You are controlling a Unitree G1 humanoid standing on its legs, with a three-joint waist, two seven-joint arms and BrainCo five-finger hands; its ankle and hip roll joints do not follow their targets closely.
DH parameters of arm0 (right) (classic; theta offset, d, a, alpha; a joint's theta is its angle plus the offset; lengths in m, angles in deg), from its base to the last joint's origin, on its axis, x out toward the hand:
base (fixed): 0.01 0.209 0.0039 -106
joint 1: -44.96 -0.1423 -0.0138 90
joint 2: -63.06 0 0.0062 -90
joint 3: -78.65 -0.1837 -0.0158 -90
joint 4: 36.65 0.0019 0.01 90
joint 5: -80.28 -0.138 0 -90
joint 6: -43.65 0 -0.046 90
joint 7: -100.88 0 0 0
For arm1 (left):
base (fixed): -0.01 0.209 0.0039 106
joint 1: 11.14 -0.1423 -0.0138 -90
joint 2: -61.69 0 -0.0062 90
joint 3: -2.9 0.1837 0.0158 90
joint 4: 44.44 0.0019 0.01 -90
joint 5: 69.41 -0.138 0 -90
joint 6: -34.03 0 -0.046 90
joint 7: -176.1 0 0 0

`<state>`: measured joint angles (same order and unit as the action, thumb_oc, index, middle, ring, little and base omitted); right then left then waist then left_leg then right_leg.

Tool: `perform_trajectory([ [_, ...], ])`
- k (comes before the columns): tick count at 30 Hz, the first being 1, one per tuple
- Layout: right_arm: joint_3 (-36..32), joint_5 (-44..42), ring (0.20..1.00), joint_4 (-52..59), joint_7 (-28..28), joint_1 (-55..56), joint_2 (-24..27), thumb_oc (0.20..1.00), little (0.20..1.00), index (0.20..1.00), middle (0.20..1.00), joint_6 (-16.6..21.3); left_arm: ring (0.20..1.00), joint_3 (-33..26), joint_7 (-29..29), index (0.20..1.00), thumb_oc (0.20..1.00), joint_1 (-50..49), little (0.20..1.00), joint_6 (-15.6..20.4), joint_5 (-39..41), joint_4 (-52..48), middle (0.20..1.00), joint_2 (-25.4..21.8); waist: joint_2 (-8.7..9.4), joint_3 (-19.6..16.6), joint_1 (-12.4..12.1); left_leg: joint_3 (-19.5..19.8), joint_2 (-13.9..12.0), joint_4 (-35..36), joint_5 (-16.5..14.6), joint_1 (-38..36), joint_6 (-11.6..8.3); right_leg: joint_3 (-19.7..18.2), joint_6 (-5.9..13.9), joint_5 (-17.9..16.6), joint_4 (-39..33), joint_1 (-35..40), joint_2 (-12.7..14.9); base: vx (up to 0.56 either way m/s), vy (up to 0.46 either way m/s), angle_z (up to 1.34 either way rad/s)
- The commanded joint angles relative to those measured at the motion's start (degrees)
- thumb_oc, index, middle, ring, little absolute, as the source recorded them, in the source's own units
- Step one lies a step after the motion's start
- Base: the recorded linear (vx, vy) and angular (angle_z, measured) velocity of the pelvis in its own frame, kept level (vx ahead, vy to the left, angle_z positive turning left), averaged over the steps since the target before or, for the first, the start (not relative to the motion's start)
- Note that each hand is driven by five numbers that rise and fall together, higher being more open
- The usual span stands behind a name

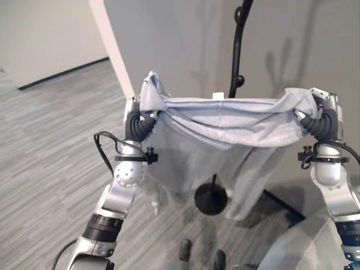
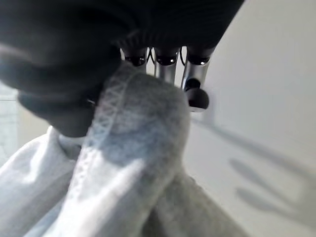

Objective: Hang the clothes on the sofa on the clothes rack.

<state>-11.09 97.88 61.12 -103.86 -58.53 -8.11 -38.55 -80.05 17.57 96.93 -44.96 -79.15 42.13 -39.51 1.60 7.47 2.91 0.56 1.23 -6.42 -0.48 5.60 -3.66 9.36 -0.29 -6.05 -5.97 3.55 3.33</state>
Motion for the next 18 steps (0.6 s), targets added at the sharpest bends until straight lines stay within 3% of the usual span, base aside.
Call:
perform_trajectory([
  [1,-7.38,-0.74,0.2,-3.58,-3.53,-1.03,1.81,0.2,0.2,0.2,0.2,-1.55,0.2,-7.01,2.51,0.2,0.2,-2.03,0.2,0.18,1.32,0.52,0.2,-3.75,-0.2,-6.3,-3.35,1.72,-2.98,11.42,2.03,-7.82,-1.34,-2.59,7.1,6.27,1.16,2.45,0.06,0.06,0.082,-0.6],
  [18,-7.92,-0.25,0.2,-2.27,-3.4,-0.72,0.8,0.2,0.2,0.2,0.2,-1.61,0.2,-6.67,2.52,0.2,0.2,-1.51,0.2,0.36,1.55,-0.57,0.2,-4.27,0.4,-7.0,-3.31,0.07,-2.52,11.42,-0.21,-9.45,0.23,-4.3,8.43,5.8,1.02,2.24,1.83,0.02,0.027,-0.01],
])
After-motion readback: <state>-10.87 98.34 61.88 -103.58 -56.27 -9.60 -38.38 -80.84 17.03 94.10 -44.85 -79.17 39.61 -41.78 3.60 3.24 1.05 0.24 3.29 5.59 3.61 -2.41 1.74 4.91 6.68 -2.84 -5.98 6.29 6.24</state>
